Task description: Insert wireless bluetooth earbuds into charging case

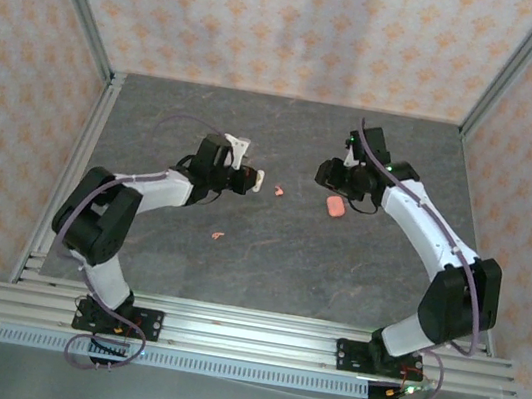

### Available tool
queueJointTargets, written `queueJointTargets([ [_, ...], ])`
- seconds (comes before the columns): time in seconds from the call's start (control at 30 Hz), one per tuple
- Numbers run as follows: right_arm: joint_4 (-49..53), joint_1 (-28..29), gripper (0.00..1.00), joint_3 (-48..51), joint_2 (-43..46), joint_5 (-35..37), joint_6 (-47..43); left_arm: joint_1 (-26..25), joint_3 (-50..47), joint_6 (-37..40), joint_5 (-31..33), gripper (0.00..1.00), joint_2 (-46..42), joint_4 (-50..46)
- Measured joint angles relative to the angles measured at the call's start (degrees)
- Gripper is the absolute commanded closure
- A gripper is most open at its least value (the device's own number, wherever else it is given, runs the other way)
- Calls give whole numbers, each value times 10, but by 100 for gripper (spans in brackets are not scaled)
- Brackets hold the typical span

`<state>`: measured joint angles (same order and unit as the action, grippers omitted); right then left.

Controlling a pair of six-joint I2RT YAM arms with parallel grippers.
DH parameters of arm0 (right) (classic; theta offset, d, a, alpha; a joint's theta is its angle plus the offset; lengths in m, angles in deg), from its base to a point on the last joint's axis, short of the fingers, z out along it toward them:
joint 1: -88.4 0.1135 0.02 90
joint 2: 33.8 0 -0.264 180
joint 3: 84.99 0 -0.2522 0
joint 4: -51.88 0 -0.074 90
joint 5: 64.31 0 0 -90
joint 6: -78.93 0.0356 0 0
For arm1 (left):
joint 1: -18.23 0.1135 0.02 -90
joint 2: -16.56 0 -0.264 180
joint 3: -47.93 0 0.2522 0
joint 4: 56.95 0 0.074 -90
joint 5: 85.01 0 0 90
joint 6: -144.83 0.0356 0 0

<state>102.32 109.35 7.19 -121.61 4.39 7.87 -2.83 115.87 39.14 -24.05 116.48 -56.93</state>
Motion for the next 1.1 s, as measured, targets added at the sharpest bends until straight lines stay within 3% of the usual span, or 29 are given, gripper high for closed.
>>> queueJointTargets([
  [0.3,24,-31,50,-4,-72,43,-17,14,67,-10,10,100,88,-1],
  [0.57,70,-32,47,-54,-156,91,-43,27,85,-8,12,100,111,-17],
  [0.9,110,-32,40,-108,-241,113,-68,28,100,7,15,67,96,-46],
  [1.1,121,-32,39,-114,-268,113,-76,28,84,11,15,55,41,-52],
])
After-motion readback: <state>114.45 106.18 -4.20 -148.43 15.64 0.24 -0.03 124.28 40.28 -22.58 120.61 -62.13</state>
